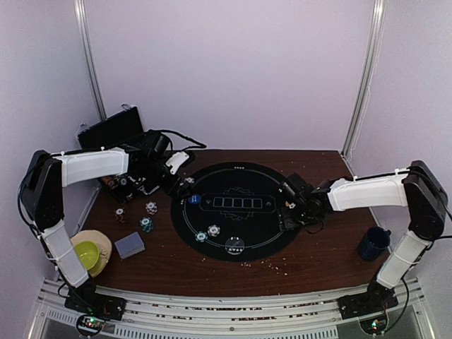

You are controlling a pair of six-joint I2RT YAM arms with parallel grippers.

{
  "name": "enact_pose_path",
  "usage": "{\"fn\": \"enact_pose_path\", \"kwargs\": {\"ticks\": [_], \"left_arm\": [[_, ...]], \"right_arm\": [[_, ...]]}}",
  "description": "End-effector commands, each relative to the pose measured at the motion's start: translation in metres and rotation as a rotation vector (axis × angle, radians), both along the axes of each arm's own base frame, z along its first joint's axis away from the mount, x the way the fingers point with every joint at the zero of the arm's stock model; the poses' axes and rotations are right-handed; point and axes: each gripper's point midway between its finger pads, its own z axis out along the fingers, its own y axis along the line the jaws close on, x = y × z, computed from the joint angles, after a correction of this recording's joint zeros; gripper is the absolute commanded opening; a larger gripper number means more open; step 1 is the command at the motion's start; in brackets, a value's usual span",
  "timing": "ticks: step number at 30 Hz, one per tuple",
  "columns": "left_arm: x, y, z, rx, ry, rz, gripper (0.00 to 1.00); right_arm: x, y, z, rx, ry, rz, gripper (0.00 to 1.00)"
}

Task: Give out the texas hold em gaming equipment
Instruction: Adjust the poker chip in the big blind area, then pick up the poker chip from the pile of poker chips.

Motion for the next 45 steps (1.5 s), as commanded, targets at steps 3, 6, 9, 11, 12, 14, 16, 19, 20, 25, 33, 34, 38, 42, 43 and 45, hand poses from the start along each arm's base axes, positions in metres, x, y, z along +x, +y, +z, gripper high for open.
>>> {"fn": "enact_pose_path", "kwargs": {"ticks": [3, 6, 9, 11, 12, 14, 16, 19, 20, 25, 33, 34, 38, 42, 43, 45], "left_arm": [[0.014, 0.01, 0.035, 0.034, -0.129, 0.018, 0.98], [0.018, 0.023, 0.051, 0.067, -0.186, 0.031, 0.98], [0.024, 0.043, 0.061, 0.119, -0.23, 0.062, 0.98], [0.024, 0.055, 0.06, 0.152, -0.241, 0.074, 0.98], [0.024, 0.062, 0.059, 0.168, -0.243, 0.08, 0.98], [0.025, 0.078, 0.053, 0.196, -0.235, 0.107, 0.98], [0.024, 0.094, 0.045, 0.207, -0.215, 0.132, 0.98], [0.024, 0.121, 0.036, 0.182, -0.181, 0.165, 0.98], [0.024, 0.131, 0.034, 0.168, -0.171, 0.179, 0.98], [0.022, 0.177, 0.029, 0.15, -0.155, 0.252, 0.98], [0.008, 0.206, 0.027, 0.179, -0.151, 0.291, 0.98], [0.006, 0.208, 0.026, 0.187, -0.146, 0.292, 0.98], [-0.003, 0.21, 0.013, 0.215, -0.095, 0.268, 0.98], [-0.016, 0.21, -0.008, 0.24, -0.016, 0.232, 0.98], [-0.019, 0.211, -0.014, 0.249, -0.002, 0.231, 0.98], [-0.022, 0.216, -0.025, 0.274, 0.025, 0.235, 0.98]], "right_arm": [[0.011, 0.001, 0.061, 0.0, -0.16, 0.011, 1.0], [0.01, -0.001, 0.077, 0.005, -0.218, 0.008, 1.0], [0.005, -0.002, 0.087, 0.044, -0.263, 0.004, 1.0], [0.0, 0.003, 0.093, 0.08, -0.294, 0.016, 1.0], [-0.002, 0.005, 0.095, 0.093, -0.309, 0.021, 1.0], [-0.006, 0.01, 0.096, 0.111, -0.33, 0.031, 1.0], [-0.008, 0.015, 0.094, 0.121, -0.344, 0.04, 1.0], [-0.011, 0.025, 0.089, 0.117, -0.356, 0.054, 1.0], [-0.014, 0.029, 0.088, 0.113, -0.356, 0.062, 1.0], [-0.034, 0.053, 0.094, 0.15, -0.388, 0.118, 1.0], [-0.051, 0.065, 0.092, 0.195, -0.407, 0.165, 1.0], [-0.052, 0.066, 0.091, 0.197, -0.407, 0.168, 1.0], [-0.054, 0.067, 0.087, 0.191, -0.404, 0.175, 1.0], [-0.056, 0.069, 0.085, 0.187, -0.403, 0.183, 1.0], [-0.056, 0.069, 0.085, 0.186, -0.404, 0.184, 1.0], [-0.057, 0.071, 0.086, 0.188, -0.406, 0.188, 1.0]]}}
